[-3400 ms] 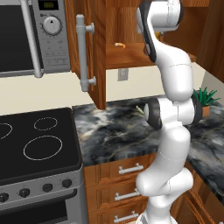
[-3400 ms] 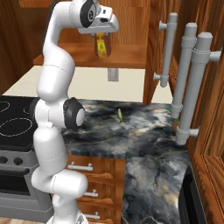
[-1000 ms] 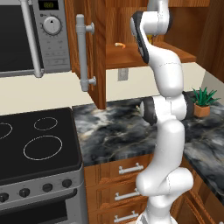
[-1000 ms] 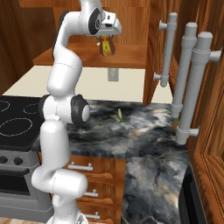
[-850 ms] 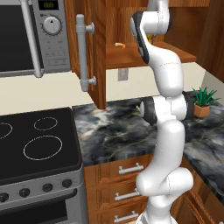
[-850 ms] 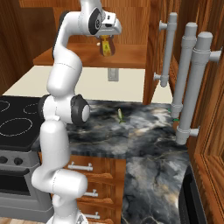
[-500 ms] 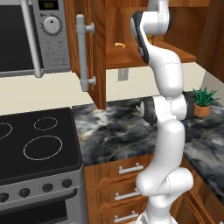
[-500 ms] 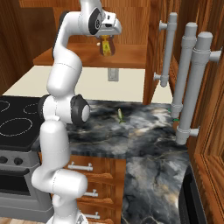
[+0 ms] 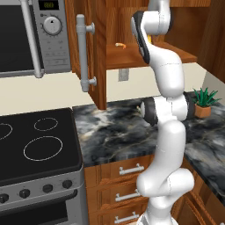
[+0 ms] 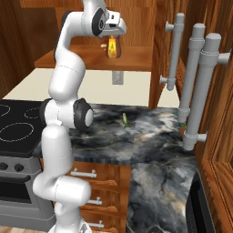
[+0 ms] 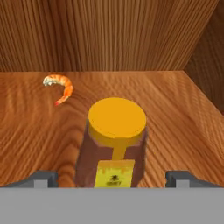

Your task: Pick the cereal and honey bottle from the counter and place them in the cabinets closest to them.

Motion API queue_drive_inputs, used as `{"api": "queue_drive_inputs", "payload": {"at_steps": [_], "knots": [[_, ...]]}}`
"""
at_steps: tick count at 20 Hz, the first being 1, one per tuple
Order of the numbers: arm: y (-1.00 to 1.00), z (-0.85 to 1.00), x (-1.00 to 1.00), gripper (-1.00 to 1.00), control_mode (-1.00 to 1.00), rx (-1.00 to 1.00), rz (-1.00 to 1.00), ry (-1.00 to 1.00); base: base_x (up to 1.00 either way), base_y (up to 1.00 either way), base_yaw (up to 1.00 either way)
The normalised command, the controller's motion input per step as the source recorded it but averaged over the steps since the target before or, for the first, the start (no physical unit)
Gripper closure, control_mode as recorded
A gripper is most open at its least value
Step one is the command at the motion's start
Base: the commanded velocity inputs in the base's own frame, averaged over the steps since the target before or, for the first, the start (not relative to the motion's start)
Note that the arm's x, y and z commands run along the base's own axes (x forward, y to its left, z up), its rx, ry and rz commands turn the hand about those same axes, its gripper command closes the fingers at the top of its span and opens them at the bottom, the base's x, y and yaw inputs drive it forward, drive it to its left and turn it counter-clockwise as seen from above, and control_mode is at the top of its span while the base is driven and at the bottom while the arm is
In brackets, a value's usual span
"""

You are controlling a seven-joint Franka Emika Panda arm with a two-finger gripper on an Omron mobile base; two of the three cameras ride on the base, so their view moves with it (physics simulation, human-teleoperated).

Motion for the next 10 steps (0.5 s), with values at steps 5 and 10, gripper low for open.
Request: {"api": "queue_drive_inputs", "payload": {"at_steps": [5, 10], "knots": [[0.04, 0.20, 0.08, -1.00, -1.00, 0.01, 0.00, -0.05, 0.00, 0.00, 0.00], [-0.17, 0.07, -0.59, -1.00, -1.00, 0.00, 0.00, -0.04, 0.00, 0.00, 0.00]]}}
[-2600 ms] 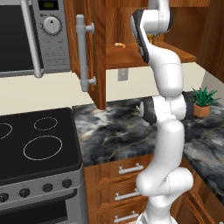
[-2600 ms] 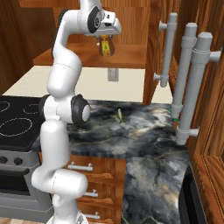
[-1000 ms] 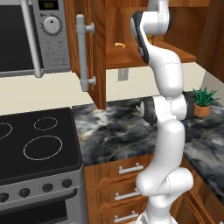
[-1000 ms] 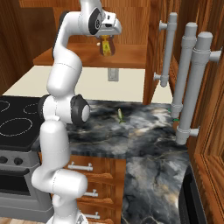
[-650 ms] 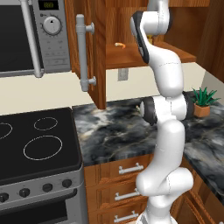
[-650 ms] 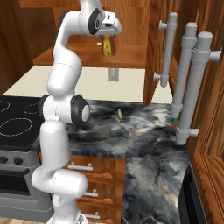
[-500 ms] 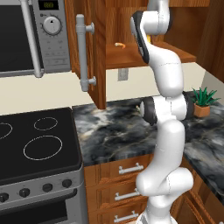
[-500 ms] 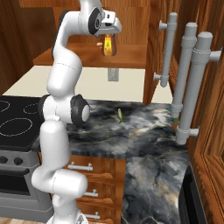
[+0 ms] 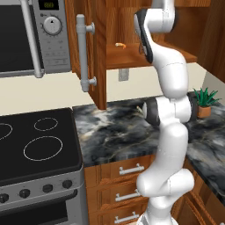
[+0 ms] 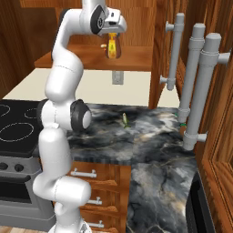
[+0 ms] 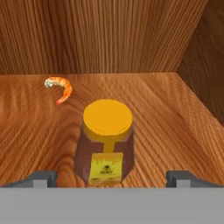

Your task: Pick the cereal and honey bottle from the counter and place them in the cabinets closest to them.

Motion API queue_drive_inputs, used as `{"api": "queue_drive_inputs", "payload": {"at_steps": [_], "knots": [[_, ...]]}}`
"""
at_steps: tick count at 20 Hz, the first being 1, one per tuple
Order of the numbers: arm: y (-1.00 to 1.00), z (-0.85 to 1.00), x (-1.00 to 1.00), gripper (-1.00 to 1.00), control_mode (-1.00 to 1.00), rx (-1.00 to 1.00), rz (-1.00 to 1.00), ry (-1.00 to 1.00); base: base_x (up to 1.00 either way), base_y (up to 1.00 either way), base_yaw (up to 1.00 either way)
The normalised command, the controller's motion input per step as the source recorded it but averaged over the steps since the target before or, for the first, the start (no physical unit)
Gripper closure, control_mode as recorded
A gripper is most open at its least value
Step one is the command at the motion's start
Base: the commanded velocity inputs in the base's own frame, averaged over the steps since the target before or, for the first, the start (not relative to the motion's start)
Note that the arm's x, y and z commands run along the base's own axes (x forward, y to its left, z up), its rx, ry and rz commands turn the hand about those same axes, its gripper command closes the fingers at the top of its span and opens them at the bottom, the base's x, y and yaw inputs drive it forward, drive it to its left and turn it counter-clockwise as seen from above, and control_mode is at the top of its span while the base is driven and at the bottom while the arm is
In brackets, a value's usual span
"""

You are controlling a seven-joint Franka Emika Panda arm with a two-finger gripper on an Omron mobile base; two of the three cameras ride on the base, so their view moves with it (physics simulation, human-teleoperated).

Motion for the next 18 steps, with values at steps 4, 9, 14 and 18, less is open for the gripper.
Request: {"api": "queue_drive_inputs", "payload": {"at_steps": [4, 9, 14, 18], "knots": [[-0.23, -0.06, -0.99, -1.00, -1.00, -0.02, 0.01, -0.03, 0.00, 0.00, 0.00], [-0.15, -0.26, -1.00, -1.00, -1.00, -0.08, 0.04, -0.01, 0.00, 0.00, 0.00], [-0.06, -0.67, -1.00, -1.00, -1.00, -0.08, 0.03, -0.05, 0.00, 0.00, 0.00], [0.00, -0.96, -1.00, -1.00, -1.00, -0.07, 0.00, -0.11, 0.00, 0.00, 0.00]]}}
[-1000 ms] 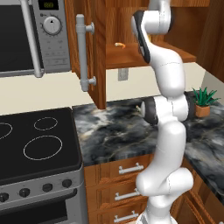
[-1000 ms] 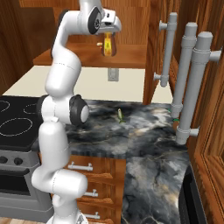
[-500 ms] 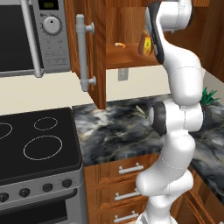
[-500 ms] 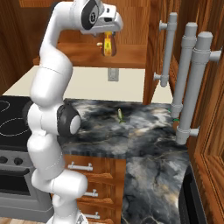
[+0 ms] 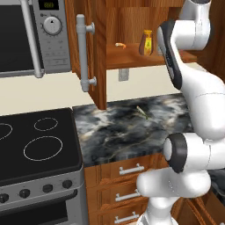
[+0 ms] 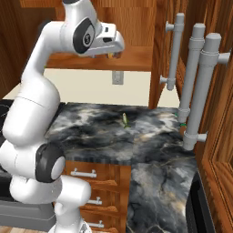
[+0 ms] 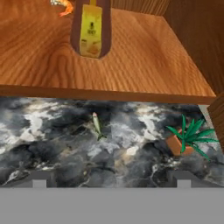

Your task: Pick the cereal and honey bottle from the counter and place them in the cabinets closest to them.

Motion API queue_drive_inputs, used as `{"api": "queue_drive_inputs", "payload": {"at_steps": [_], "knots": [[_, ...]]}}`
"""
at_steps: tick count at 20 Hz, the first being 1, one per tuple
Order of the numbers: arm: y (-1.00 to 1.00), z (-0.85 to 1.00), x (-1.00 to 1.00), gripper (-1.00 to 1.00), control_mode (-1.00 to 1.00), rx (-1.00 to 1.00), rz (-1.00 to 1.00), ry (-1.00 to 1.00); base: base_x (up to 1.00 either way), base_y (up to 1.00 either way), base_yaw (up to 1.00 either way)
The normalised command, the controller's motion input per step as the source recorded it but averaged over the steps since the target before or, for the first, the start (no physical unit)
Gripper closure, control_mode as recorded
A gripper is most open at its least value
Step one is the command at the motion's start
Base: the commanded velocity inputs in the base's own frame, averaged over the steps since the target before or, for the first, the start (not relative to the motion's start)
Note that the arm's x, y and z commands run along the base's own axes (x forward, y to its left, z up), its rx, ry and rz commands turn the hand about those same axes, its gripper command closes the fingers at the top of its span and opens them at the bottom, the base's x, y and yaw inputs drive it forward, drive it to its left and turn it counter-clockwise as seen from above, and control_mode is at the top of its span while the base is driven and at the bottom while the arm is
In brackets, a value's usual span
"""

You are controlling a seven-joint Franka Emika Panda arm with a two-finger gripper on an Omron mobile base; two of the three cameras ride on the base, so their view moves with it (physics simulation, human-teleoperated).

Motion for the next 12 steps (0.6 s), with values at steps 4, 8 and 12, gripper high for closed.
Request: {"api": "queue_drive_inputs", "payload": {"at_steps": [4, 8, 12], "knots": [[0.00, -0.87, -1.00, -1.00, -1.00, -0.08, 0.02, -0.08, 0.00, 0.00, 0.00], [-0.02, -0.40, -0.99, -1.00, -1.00, -0.07, 0.06, -0.10, 0.00, 0.00, 0.00], [0.00, -0.06, -0.91, -1.00, -1.00, -0.02, 0.07, -0.22, 0.00, 0.00, 0.00]]}}
